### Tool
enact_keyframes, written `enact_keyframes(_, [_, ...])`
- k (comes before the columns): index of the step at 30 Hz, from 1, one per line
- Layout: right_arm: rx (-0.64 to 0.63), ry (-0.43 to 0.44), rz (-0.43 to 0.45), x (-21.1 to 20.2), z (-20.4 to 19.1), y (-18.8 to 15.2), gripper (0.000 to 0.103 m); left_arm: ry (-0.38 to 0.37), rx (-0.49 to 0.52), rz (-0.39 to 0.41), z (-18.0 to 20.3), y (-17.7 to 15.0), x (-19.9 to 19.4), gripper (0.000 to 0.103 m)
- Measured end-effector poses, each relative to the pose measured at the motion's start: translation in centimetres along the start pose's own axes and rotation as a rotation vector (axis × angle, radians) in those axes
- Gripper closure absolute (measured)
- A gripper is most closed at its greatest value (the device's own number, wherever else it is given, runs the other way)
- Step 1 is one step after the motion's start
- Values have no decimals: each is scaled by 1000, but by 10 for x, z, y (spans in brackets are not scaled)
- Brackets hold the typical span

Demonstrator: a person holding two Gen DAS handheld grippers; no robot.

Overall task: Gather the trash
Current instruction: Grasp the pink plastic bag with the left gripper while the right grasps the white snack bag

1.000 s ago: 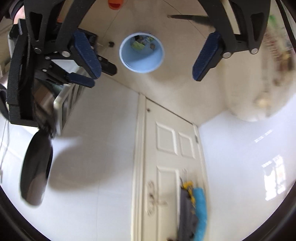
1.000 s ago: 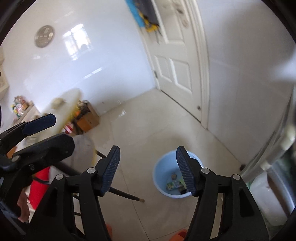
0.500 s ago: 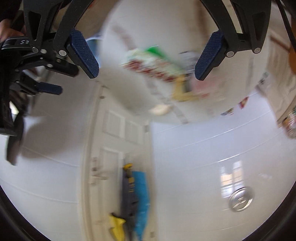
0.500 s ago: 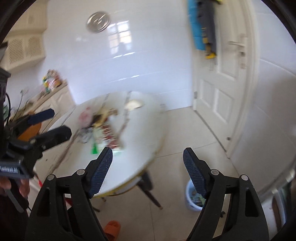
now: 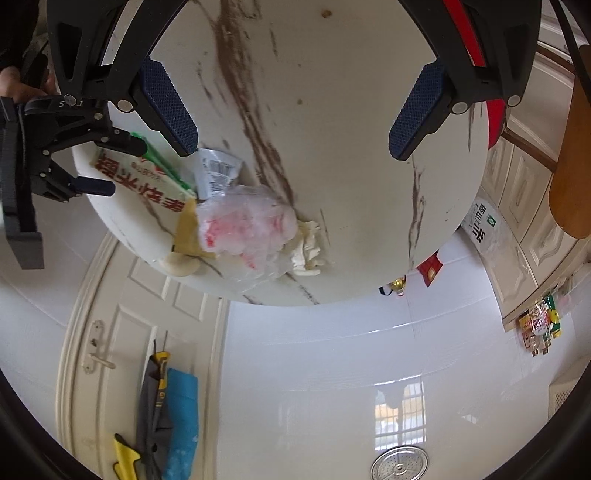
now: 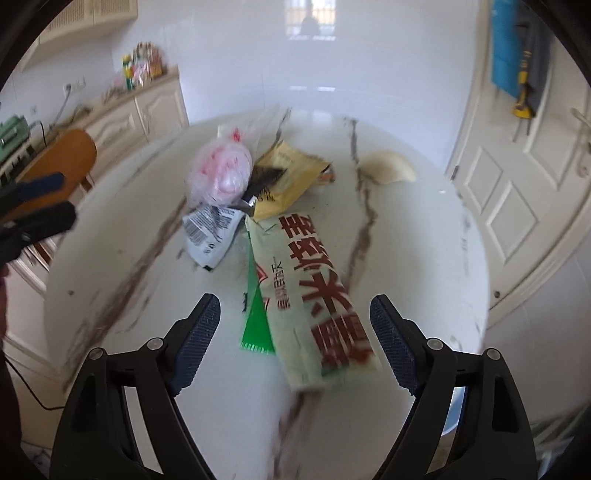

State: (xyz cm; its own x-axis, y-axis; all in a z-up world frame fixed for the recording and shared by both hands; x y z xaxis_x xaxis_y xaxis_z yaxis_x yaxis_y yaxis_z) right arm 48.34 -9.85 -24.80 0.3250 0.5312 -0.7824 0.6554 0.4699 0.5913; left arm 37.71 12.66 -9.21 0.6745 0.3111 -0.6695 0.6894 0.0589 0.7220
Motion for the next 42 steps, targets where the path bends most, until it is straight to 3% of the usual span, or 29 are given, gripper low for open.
enact_keyframes(5, [-22,15,-57,26,5,5,25,-23,0,-30,-6,10,23,1])
enact_keyframes(7, [-37,13,-52,26,7,6,36,-30,7,-39,0,13,38,1])
enact_keyframes(12, [-44,36,-33,20,13,4,44,-53,19,-67,23,26,62,1])
enact_keyframes(17, [21,29,30,1,30,-1,46,-54,47,-86,54,45,83,1])
enact_keyframes(24, [104,81,96,-17,52,-7,45,14,59,-157,78,71,129,1])
enact_keyframes(26, [105,92,97,-15,53,-6,45,22,47,-171,77,74,139,10])
enact_keyframes(27, [107,101,101,-15,53,-6,45,9,39,-176,75,76,142,25])
enact_keyframes(29, [111,115,103,-14,53,-5,45,-27,21,-190,71,74,147,28])
enact_keyframes(33, [112,122,112,-13,50,-7,45,-63,-21,-151,55,72,139,49])
enact_keyframes(42, [107,126,165,-37,36,-13,45,-106,-41,-38,41,55,74,52])
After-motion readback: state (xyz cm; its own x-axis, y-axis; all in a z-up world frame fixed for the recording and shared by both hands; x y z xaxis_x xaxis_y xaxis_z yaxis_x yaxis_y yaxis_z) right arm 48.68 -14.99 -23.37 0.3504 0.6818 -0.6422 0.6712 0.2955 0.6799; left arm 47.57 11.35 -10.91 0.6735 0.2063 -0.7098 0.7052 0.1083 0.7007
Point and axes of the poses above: each gripper's, at about its wrist camera, not at the fingertips, and x roughly the way its jaws point, z to its right, y to its top, the point moved 2 cm from there along x, roughly the way its jaws point, and after that the axes turned 14 degrees about y, right-handed, at the moved point
